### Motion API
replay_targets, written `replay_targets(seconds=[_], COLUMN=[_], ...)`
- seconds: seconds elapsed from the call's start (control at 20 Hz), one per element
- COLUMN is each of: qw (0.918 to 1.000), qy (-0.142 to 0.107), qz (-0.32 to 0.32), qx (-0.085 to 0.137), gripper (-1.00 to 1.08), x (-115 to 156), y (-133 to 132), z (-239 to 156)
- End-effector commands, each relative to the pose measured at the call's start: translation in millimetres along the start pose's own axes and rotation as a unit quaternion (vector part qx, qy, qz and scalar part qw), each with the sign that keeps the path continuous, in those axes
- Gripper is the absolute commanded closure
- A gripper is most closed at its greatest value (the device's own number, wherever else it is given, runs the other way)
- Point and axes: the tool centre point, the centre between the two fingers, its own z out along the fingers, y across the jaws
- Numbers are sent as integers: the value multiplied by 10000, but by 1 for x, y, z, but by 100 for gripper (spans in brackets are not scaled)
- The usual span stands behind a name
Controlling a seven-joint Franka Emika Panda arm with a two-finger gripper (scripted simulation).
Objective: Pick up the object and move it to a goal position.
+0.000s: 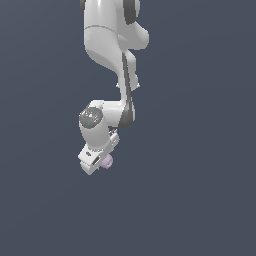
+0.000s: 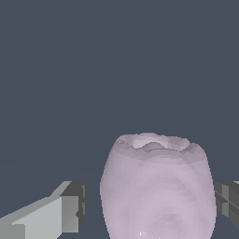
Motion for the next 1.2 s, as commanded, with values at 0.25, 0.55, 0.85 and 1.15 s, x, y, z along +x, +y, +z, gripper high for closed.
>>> replay_targets(seconds=[0.25, 0.55, 0.85, 1.15], qw=[10000, 10000, 10000, 10000], qy=[3, 3, 3, 3], qz=[-1, -1, -1, -1], qx=[-8, -8, -8, -8], gripper=[108, 108, 108, 108], x=[1, 1, 2, 7], y=[2, 2, 0, -6], z=[4, 4, 0, -22])
